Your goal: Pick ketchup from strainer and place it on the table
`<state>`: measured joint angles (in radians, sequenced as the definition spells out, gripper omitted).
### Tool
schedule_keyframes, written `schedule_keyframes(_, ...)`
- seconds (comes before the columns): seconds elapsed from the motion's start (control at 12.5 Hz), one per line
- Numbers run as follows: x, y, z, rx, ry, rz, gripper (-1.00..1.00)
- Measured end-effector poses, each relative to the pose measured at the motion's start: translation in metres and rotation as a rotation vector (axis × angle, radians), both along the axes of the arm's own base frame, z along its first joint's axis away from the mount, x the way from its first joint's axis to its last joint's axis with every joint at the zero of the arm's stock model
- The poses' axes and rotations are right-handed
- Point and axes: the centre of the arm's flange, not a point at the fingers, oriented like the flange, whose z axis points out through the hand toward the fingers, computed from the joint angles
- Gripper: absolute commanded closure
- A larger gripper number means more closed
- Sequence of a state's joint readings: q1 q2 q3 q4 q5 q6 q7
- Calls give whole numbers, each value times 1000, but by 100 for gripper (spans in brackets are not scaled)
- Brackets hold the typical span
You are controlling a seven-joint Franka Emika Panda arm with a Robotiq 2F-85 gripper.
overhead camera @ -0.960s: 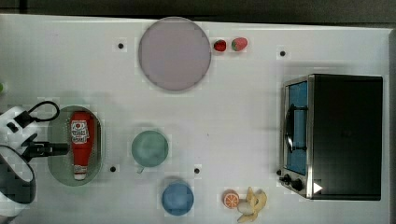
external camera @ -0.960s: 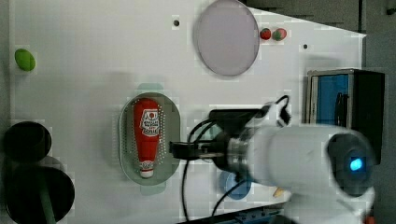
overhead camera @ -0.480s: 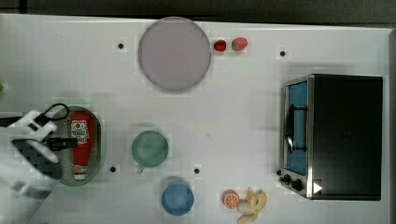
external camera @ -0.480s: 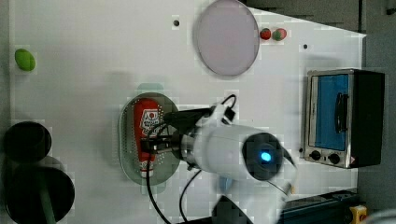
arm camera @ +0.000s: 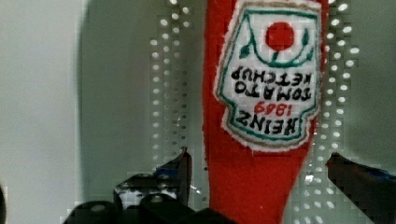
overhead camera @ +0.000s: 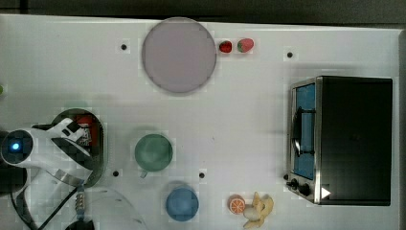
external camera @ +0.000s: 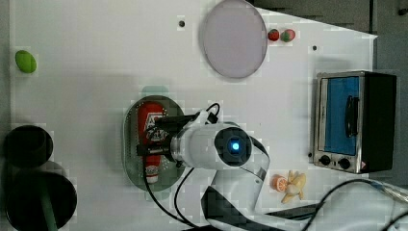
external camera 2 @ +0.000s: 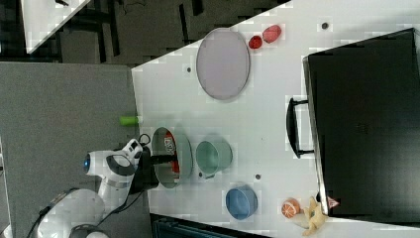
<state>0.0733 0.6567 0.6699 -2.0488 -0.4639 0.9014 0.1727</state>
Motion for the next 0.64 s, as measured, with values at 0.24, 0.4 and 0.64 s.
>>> schedule_keyframes(0.24,-2,0,-20,11,-7,-43,-91)
schedule_keyframes(0.4,-1,-1,-25,0,-19,-33,-43)
schedule_keyframes(0.64,4,-1,-20,5,-41,-26,-21)
